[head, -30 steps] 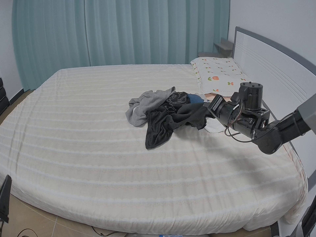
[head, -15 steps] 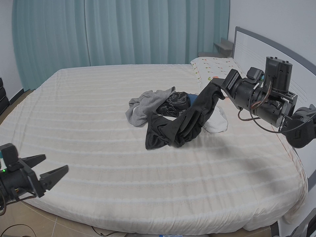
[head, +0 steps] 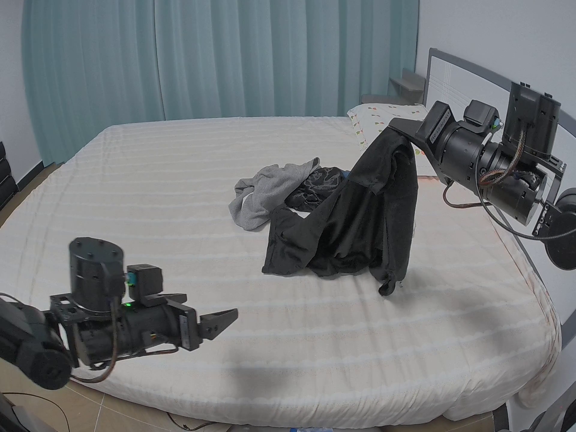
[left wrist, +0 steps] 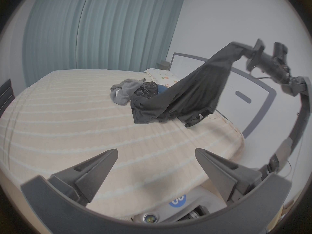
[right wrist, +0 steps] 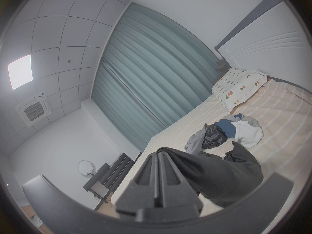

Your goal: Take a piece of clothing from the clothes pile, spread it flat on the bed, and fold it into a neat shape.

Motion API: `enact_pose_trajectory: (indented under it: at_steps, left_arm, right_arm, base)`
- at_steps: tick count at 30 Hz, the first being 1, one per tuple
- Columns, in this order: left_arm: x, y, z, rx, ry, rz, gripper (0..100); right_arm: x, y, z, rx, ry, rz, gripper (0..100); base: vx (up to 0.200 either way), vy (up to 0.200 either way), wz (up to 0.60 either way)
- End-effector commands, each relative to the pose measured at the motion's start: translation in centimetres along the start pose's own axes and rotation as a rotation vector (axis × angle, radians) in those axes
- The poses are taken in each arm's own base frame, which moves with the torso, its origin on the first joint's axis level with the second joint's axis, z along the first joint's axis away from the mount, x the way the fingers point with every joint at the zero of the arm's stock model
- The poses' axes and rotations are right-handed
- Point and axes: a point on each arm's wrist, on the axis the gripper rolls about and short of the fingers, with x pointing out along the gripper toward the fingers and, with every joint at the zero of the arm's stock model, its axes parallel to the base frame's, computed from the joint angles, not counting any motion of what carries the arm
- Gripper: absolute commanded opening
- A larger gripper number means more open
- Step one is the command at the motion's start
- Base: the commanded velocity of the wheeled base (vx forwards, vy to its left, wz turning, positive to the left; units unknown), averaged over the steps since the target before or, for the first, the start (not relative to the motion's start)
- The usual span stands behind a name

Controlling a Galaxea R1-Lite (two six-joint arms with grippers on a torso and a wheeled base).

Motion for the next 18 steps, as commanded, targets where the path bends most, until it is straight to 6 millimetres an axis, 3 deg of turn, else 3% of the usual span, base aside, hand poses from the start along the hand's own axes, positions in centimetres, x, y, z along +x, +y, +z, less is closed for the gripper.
enact_pose_trajectory:
  at_steps: [1,7,8,10,18]
  left_arm:
    - [8.2,-2.8,-1.6,-0.025,0.045,0.055,100]
    - [13.2,-3.6,-2.0,-0.040,0.033,0.123,100]
    - [13.2,-3.6,-2.0,-0.040,0.033,0.123,100]
    - [15.5,-3.9,-1.4,-0.065,0.001,0.135,100]
    - [19.8,-4.5,-0.8,-0.093,-0.055,0.150,100]
  right_arm:
    - [-1.1,0.9,0.3,0.003,-0.005,0.029,0]
    - [-1.1,0.7,0.4,0.004,-0.007,0.025,0]
    - [-1.1,0.7,0.4,0.004,-0.007,0.025,0]
    - [-0.9,0.5,0.3,0.008,-0.002,0.021,0]
    - [-1.2,0.8,0.6,0.009,-0.013,0.027,0]
  base:
    - [0.000,0.000,0.00]
    - [0.000,0.000,0.00]
    - [0.000,0.000,0.00]
    - [0.000,0.000,0.00]
    - [0.000,0.000,0.00]
